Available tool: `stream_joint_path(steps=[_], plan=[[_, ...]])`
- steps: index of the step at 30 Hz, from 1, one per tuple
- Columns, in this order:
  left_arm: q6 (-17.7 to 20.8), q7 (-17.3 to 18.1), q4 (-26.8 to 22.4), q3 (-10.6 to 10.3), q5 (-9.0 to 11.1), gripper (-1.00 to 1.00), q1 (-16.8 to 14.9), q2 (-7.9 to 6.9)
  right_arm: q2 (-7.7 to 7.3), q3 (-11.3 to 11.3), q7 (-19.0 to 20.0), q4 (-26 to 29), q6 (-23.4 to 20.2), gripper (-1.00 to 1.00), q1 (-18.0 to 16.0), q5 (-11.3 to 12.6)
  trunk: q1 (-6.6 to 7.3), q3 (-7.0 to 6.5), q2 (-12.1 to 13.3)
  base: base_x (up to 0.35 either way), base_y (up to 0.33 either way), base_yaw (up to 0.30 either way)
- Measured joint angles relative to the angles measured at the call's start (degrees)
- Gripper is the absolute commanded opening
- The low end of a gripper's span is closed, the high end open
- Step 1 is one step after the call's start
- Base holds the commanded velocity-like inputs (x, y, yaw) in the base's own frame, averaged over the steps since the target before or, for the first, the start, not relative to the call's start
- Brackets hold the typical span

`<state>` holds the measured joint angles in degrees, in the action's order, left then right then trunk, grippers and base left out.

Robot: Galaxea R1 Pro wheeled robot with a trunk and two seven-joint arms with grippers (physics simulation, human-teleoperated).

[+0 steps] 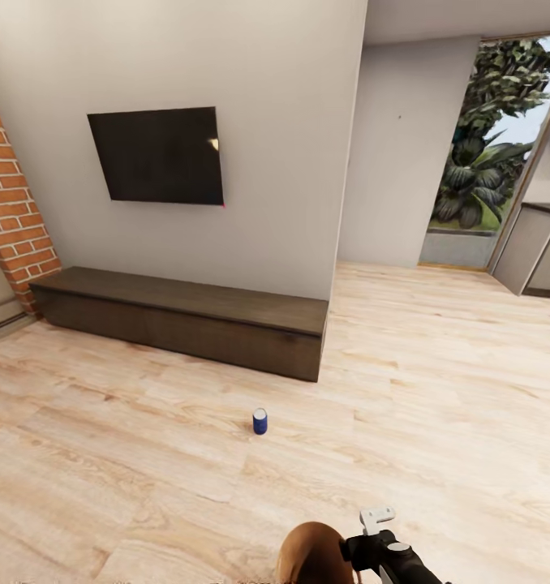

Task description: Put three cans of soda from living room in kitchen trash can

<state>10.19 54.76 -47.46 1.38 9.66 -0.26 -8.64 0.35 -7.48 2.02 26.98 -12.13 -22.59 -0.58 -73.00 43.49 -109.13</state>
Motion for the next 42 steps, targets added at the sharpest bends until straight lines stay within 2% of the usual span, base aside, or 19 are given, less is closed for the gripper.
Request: stream_joint_path(steps=[27,37,42], plan=[[0.0,0.0,0.0,-0.1,0.0,1.0,0.0,0.01,0.0,-0.1,0.0,0.0,0.0,1.0,0.0,0.0,-5.93,7.27,-10.8,0.0,0.0,0.0],[0.0,0.0,0.0,-0.1,0.0,1.0,0.0,0.02,0.0,-0.1,0.0,0.0,0.0,1.0,0.0,0.0,-5.94,7.62,-10.8,0.0,0.0,0.0],[0.0,0.0,0.0,-0.1,0.0,1.0,0.0,0.02,0.0,-0.1,0.0,0.0,0.0,1.0,0.0,0.0,-7.03,8.76,-12.8,0.0,0.0,0.0]])
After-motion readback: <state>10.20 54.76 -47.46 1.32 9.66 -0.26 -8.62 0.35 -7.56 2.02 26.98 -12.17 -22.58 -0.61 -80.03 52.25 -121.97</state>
